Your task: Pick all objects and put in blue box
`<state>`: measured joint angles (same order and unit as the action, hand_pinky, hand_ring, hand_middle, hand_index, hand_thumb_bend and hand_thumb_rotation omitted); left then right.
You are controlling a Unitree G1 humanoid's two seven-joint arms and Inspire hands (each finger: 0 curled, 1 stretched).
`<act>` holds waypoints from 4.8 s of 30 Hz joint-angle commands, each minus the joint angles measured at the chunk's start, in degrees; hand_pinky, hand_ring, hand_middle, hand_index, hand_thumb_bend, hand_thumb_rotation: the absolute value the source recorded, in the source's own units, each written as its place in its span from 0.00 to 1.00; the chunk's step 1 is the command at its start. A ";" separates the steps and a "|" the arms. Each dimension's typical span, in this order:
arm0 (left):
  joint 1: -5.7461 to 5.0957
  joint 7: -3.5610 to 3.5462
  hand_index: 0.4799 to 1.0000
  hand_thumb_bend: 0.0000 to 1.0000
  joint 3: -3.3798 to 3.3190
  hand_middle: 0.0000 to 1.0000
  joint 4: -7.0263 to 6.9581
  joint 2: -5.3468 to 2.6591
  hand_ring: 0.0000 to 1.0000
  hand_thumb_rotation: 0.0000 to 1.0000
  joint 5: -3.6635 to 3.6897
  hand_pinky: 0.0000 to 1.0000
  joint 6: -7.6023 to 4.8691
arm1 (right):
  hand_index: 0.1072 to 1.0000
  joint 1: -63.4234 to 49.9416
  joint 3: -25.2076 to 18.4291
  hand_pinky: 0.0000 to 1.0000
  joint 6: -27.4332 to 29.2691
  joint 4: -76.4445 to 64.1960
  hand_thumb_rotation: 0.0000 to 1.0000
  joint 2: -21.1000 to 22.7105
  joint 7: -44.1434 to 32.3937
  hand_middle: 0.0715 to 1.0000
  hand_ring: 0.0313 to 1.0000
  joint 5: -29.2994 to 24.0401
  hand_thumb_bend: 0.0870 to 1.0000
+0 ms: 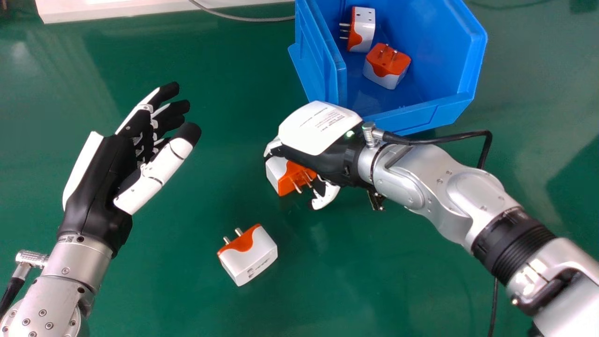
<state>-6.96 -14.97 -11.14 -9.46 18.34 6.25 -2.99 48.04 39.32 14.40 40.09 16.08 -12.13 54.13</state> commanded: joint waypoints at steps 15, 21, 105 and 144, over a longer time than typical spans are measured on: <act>-0.43 0.71 0.83 0.63 0.03 0.88 -3.68 -0.26 0.88 0.63 -0.22 0.83 1.64 | 0.73 2.71 0.16 0.67 -1.98 1.59 0.00 -1.02 2.60 0.81 0.81 0.54 0.61; -0.73 0.97 0.83 0.63 0.27 0.88 -4.94 -0.33 0.88 0.63 -0.48 0.83 2.39 | 0.70 2.15 0.77 0.65 -2.54 1.58 0.00 -1.05 5.35 0.79 0.79 1.36 0.64; 1.39 1.25 0.81 0.61 1.09 0.87 -3.54 -0.76 0.87 0.59 -1.81 0.83 2.35 | 0.43 -1.57 -0.65 0.45 -4.49 -1.71 0.00 -1.16 17.66 0.80 0.77 0.22 0.41; 3.10 0.95 0.81 0.63 1.01 0.87 -0.85 -0.42 0.87 0.60 -1.85 0.83 1.35 | 0.90 -2.15 -3.49 0.72 -8.29 -5.86 0.22 -1.34 10.55 0.93 0.88 -2.51 0.93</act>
<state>-4.48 -13.80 -9.91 -9.83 17.39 4.50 -0.48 45.39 36.81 6.58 35.58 14.48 -1.54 52.15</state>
